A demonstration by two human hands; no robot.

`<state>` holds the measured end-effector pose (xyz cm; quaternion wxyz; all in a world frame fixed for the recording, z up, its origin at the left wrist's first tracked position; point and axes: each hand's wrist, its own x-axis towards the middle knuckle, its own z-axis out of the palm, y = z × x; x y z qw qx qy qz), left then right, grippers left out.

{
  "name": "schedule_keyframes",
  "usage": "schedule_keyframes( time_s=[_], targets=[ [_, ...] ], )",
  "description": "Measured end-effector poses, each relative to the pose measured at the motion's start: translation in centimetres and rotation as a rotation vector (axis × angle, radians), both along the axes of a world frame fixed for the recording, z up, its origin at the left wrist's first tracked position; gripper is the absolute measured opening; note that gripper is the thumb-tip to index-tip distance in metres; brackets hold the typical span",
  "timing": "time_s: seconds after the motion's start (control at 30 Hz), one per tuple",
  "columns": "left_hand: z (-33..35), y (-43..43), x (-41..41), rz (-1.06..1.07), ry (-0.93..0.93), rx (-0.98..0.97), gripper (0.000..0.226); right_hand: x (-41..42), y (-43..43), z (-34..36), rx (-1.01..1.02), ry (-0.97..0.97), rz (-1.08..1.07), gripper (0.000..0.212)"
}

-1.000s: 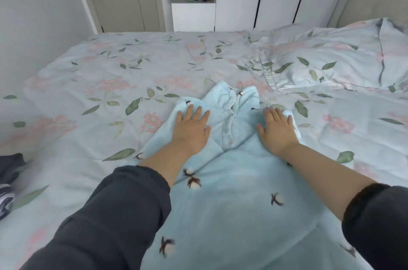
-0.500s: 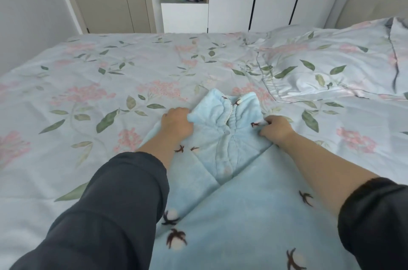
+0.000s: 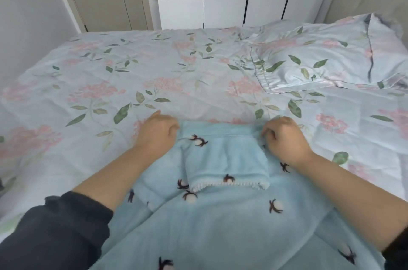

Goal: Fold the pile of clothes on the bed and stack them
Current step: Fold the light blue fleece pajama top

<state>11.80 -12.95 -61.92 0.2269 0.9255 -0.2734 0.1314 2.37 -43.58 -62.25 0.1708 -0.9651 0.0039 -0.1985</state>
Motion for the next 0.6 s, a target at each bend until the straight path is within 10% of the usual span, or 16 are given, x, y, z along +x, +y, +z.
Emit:
schedule_keyframes(
  time_s=[0.1,0.27,0.6],
  targets=[
    [1.1,-4.8,-0.9,-0.033,-0.017,-0.068,0.046,1.0,3.3,0.7,-0.078,-0.089,0.064,0.026],
    [-6.4,-4.9,-3.0,-0.021,0.22,0.428,0.065,-0.7,2.0,-5.3,-0.263,0.538,-0.076,0.064],
    [-8.1,-3.4,-2.3,0.13,0.14,0.368,0.068,-0.5,0.2,-4.5,-0.449,0.326,-0.293,0.057]
  ],
)
